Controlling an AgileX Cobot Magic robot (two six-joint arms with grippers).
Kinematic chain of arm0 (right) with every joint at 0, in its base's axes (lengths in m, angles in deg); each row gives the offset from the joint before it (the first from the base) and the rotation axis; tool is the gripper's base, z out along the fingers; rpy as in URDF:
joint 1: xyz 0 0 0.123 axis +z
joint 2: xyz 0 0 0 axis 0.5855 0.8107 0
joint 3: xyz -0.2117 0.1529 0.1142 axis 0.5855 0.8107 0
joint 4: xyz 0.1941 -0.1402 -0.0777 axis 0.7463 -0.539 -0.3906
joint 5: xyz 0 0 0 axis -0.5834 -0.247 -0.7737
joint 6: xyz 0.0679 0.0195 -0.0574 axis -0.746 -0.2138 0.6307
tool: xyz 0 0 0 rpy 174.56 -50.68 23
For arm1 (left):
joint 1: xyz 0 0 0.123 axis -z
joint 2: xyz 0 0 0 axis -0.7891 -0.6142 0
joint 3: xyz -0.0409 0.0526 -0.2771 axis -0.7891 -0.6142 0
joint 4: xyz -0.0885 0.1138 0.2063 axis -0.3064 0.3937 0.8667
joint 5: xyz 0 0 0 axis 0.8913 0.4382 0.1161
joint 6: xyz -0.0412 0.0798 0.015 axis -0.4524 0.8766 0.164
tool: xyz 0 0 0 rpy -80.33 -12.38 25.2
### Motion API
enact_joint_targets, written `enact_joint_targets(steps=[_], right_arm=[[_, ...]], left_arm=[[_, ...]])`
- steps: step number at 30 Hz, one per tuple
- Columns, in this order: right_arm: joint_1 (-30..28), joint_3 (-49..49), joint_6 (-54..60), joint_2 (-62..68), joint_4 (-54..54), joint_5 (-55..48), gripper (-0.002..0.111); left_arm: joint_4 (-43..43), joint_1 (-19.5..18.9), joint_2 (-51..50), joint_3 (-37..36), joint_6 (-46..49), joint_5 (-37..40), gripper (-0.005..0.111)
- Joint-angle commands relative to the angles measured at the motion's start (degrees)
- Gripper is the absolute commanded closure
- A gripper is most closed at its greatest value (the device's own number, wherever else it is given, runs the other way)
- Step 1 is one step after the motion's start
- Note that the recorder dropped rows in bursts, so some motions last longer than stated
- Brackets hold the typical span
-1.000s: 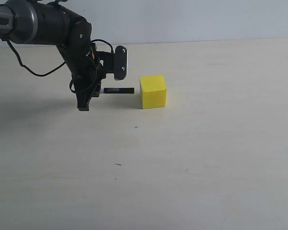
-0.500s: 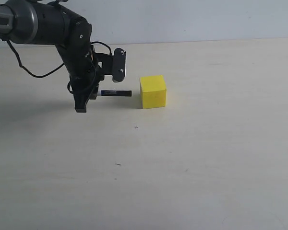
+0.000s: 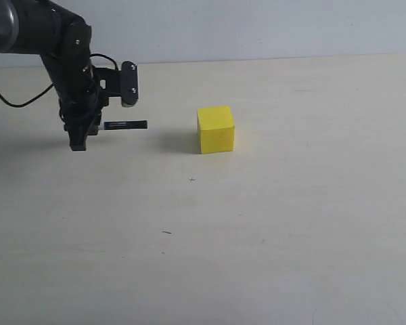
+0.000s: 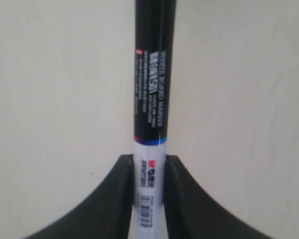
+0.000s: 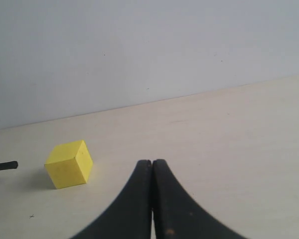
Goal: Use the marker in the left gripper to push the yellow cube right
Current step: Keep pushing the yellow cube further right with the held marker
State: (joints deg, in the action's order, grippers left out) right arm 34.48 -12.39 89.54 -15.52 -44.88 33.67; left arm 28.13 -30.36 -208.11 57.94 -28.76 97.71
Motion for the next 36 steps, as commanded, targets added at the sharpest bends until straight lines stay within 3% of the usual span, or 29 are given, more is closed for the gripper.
enact_joint_targets(steps=[1,8,16,25,29,32,36], right_arm=[[0.0,0.2,0.4,-0.1,0.0,0.3,0.108],[0.0,0.2,0.4,-0.1,0.0,0.3,0.108],[0.0,0.2,0.4,-0.1,0.0,0.3,0.108],[0.0,0.2,0.4,-0.1,0.0,0.3,0.108],[0.0,0.2,0.4,-0.1,0.0,0.3,0.108],[0.0,0.2,0.4,-0.1,0.0,0.3,0.108],[0.0,0.2,0.4,-0.1,0.0,0.3,0.108]], left_arm=[[0.2,-2.8,0.3,0.3,-0.6,1.0,0.107],[-0.3,-2.8,0.3,0.3,-0.6,0.7,0.107],[0.0,0.8,0.2,0.3,-0.7,-2.0,0.107],[-1.8,13.6,0.2,0.3,-2.2,-15.3,0.107],[7.2,11.9,0.3,0.3,-10.9,-12.3,0.107],[7.5,9.4,0.3,0.3,-11.2,-12.0,0.107],[7.6,9.2,-1.4,2.3,-13.3,-12.4,0.107]])
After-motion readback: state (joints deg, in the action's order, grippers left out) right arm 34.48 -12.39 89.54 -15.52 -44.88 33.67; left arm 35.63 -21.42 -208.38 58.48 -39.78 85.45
